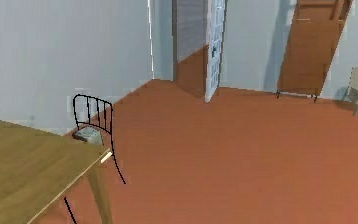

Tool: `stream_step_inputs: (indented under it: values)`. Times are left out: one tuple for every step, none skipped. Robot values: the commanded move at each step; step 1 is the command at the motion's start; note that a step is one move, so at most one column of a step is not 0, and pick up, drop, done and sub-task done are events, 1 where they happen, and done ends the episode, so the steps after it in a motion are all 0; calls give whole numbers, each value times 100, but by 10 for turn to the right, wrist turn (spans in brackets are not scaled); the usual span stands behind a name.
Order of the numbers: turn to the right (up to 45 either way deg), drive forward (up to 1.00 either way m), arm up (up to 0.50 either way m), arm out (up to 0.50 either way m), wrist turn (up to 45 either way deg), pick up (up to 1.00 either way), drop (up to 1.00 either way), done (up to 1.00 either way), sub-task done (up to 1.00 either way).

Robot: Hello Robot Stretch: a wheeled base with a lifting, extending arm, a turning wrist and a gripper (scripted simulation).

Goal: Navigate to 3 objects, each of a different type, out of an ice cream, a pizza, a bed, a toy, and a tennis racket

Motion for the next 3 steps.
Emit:
stream_step_inputs:
  values:
    - [0,100,0,0,0,0,0,0,0]
    - [0,100,0,0,0,0,0,0,0]
    - [0,100,0,0,0,0,0,0,0]
